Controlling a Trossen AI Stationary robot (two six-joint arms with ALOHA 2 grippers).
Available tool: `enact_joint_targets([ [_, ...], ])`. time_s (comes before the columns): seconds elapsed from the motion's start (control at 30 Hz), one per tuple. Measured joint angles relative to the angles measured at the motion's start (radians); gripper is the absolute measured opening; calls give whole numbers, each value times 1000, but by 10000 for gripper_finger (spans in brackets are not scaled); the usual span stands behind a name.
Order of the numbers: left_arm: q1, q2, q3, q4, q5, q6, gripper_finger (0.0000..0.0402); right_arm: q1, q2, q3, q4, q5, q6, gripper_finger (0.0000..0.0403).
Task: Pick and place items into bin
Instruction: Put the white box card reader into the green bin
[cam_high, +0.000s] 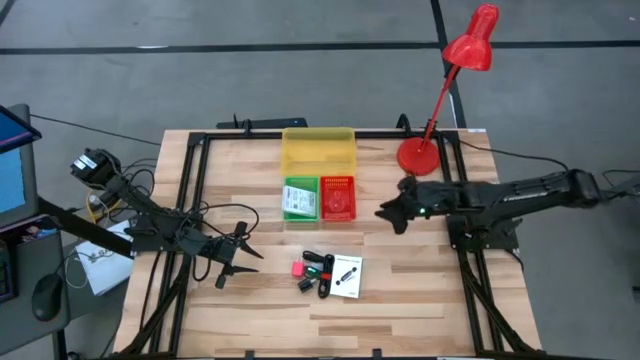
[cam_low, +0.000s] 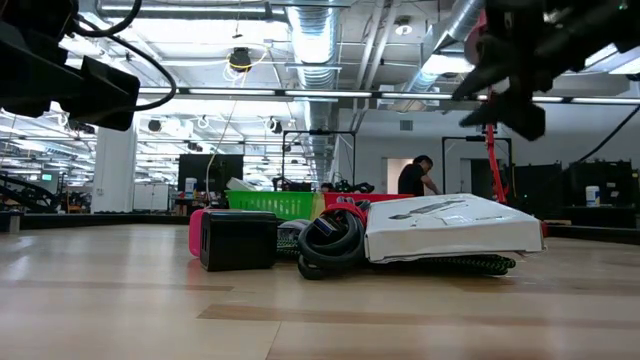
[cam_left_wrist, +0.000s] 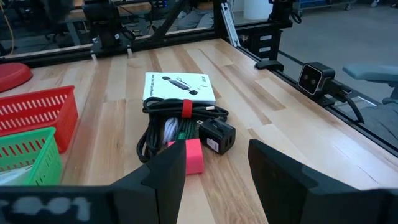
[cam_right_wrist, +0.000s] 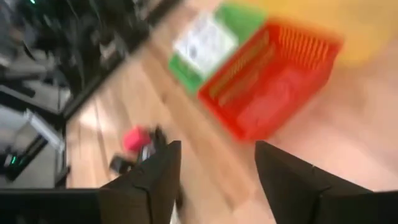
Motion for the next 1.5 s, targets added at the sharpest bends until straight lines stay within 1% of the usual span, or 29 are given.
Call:
enact_joint_targets([
  [0.07, 0, 0, 0, 0, 0, 0, 167, 6, 46, 0, 6, -57, 27, 216],
  [0.23, 0, 0, 0, 0, 0, 0, 167, 38, 170, -1, 56, -140, 71, 229],
  [0.37, 0, 0, 0, 0, 0, 0, 167, 63, 244, -1, 92, -152, 102, 229],
  [0.53, 0, 0, 0, 0, 0, -7, 167, 78, 298, -2, 106, -166, 135, 229],
  [0.73, 0, 0, 0, 0, 0, -16, 167, 95, 365, -2, 179, -194, 153, 230],
  [1.0, 0, 0, 0, 0, 0, -16, 167, 119, 428, -2, 248, -249, 179, 230],
  [1.3, 0, 0, 0, 0, 0, -16, 167, 157, 497, -2, 287, -267, 224, 230],
  [1.5, 0, 0, 0, 0, -3, -22, 167, 159, 558, -2, 380, -288, 231, 230],
])
